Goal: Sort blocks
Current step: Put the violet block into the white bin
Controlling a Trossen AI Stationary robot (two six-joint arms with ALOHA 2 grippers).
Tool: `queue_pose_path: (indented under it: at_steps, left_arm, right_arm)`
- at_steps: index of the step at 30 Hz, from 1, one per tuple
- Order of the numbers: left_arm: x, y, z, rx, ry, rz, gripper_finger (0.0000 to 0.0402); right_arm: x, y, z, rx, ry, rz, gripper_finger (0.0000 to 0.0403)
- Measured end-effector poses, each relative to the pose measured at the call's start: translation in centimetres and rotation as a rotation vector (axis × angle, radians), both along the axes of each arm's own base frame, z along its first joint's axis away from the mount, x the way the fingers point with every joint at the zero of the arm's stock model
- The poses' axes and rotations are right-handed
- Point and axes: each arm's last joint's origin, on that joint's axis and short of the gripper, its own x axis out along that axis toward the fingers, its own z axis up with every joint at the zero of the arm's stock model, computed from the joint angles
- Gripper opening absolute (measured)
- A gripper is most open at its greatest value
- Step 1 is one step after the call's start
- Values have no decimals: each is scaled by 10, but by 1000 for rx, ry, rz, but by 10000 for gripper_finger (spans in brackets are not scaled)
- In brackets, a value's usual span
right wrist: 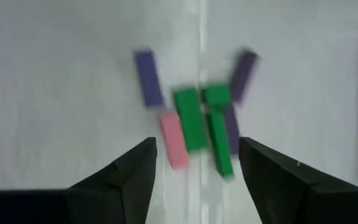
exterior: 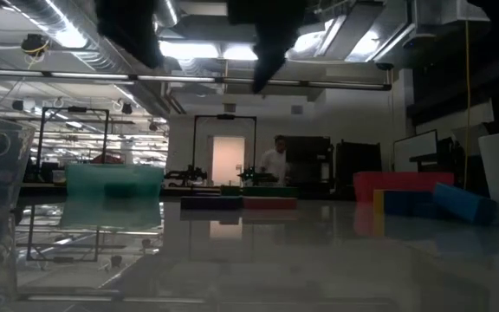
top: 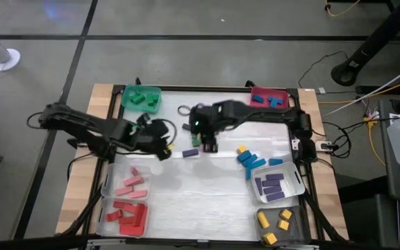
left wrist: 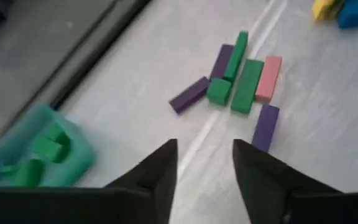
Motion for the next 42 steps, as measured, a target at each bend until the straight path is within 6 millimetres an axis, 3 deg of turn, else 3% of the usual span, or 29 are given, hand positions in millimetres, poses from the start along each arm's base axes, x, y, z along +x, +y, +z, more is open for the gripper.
queue_pose_path:
  at_steps: [5, 9, 13, 17, 21, 33, 42]
  left_arm:
    - [42, 16, -29, -123, 61, -69, 174]
    - [73, 29, -61, -204, 141, -165, 173]
    - [91, 40, -95, -327, 239, -219, 166]
    - [98, 46, -120, -390, 317, -238, 161]
    - [103, 51, -132, -397, 337, -242, 162]
    - [110, 52, -145, -445, 329, -273, 160]
    - [116, 52, -166, -439, 378, -275, 157]
  right_arm:
    - [-31, -28, 25, 1, 49, -83, 225]
    - [-49, -46, 35, 7, 89, -139, 225]
    - [-63, -59, 42, 13, 116, -181, 225]
    - [-69, -68, 43, 20, 138, -209, 225]
    - [-71, -77, 43, 22, 137, -227, 225]
    - [-72, -81, 43, 2, 138, -202, 225]
    - [-73, -81, 43, 3, 151, -196, 225]
